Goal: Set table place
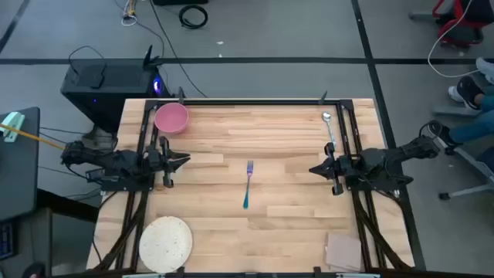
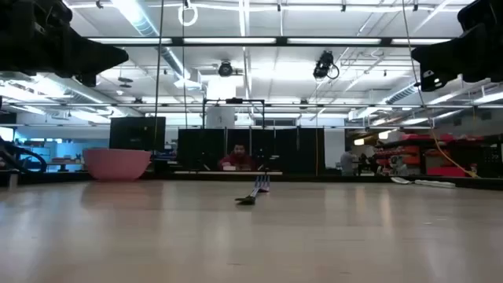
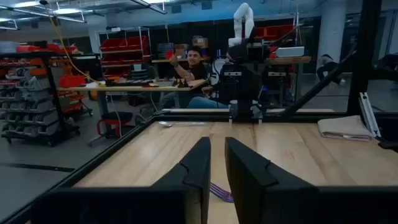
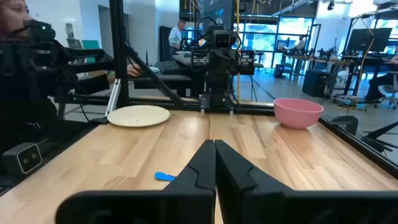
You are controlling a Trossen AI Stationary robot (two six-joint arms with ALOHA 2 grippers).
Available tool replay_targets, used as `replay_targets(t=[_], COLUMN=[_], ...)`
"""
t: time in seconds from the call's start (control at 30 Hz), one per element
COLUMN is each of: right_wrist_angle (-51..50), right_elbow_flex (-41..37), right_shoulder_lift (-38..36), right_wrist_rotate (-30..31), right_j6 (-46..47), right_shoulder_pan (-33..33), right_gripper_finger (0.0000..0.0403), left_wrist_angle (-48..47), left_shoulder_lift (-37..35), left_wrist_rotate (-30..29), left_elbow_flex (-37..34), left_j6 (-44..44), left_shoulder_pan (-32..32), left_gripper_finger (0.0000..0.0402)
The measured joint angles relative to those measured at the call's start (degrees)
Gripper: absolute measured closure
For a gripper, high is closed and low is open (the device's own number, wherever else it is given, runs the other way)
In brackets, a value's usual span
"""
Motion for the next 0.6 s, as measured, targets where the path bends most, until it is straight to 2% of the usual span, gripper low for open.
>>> replay_targets(t=[0.6], right_wrist_angle=[0.0], right_elbow_flex=[0.0], right_shoulder_lift=[0.0], right_wrist_rotate=[0.0], right_j6=[0.0], right_shoulder_pan=[0.0], right_gripper_finger=[0.0397], left_wrist_angle=[0.0], left_shoulder_lift=[0.0], left_wrist_rotate=[0.0], left_elbow_flex=[0.0], left_j6=[0.0], left_shoulder_pan=[0.0], left_gripper_finger=[0.0347])
